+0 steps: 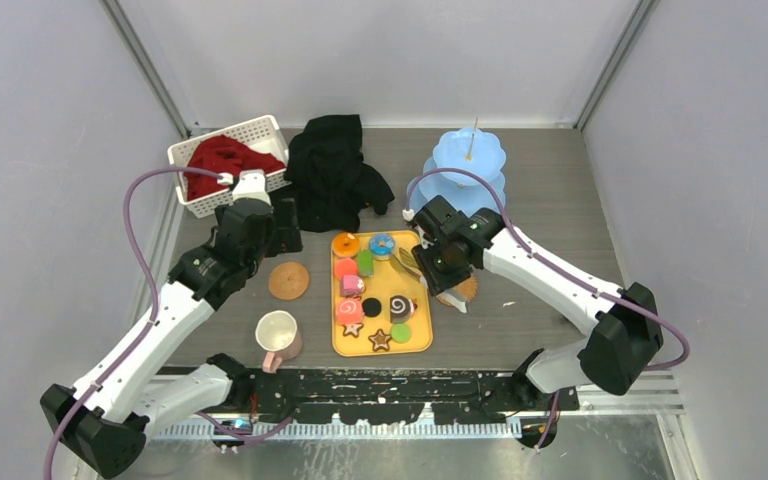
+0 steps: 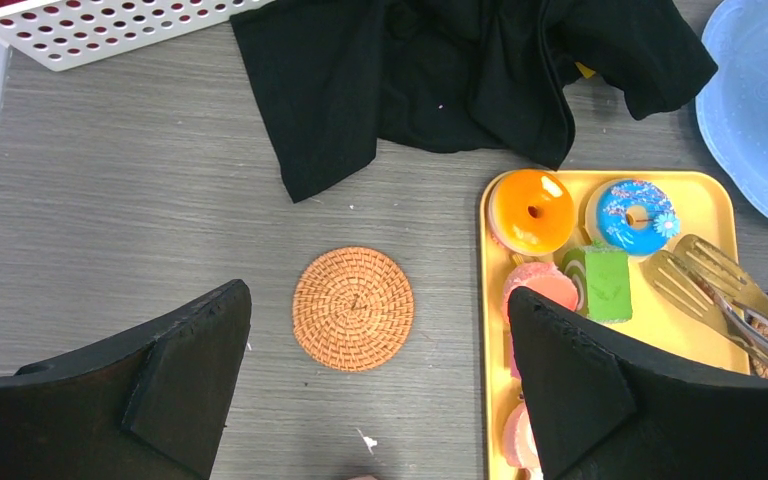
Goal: Serve the afternoon tea
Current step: Pick up the desert from the tray.
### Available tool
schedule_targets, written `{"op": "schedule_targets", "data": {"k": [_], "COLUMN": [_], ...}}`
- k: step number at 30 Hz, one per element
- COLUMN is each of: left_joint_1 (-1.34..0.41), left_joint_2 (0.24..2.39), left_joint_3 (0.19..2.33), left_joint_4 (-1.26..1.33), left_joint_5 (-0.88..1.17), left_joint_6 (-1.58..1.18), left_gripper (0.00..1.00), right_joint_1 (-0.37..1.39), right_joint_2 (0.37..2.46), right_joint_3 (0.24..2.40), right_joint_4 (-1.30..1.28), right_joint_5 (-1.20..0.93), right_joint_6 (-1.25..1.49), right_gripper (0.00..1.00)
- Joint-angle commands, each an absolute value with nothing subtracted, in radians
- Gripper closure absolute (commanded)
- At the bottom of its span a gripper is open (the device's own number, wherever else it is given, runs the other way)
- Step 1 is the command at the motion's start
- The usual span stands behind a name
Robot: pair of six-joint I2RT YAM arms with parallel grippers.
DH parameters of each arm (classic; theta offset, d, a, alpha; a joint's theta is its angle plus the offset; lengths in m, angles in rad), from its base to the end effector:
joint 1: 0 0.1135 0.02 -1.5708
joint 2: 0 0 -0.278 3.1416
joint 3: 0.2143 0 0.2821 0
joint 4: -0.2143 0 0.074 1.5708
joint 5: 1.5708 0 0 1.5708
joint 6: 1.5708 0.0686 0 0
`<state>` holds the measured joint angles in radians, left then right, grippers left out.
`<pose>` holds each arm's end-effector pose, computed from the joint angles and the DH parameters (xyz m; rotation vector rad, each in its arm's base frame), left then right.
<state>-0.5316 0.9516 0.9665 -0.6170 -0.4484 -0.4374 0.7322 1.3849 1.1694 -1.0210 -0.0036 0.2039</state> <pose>0.2265 -0.0987 0.3271 -0.1523 2.1022 -0.0906 0.2211 0.1991 0.2517 -0.7414 2.7380 0.2205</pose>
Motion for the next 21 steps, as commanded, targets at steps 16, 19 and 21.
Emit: {"op": "schedule_targets", "data": {"k": [16,19,21], "left_joint_1": [-0.528,-0.528,-0.528], "left_joint_2": [0.991,0.993,0.992], "left_joint_3": [1.014,1.014,1.011], "left_joint_4": [-0.575,-0.585,-0.587], "left_joint_5": [-0.467,-0.475,-0.476], "left_joint_6": [-0.386,-0.389,-0.391], "left_gripper": [0.03,0.03,0.03], "right_joint_1": [0.739,0.739,0.739], "right_joint_2": [1.391,1.397,1.404], "right_joint_3": [1.229,1.236,1.239], "right_joint_4": [-0.913,-0.903,-0.898], "right_joint_5": [0.011,0.017,0.022], "right_joint_6": [0.146,0.151,0.152], "right_gripper": [0.55,0.53,0.51]}}
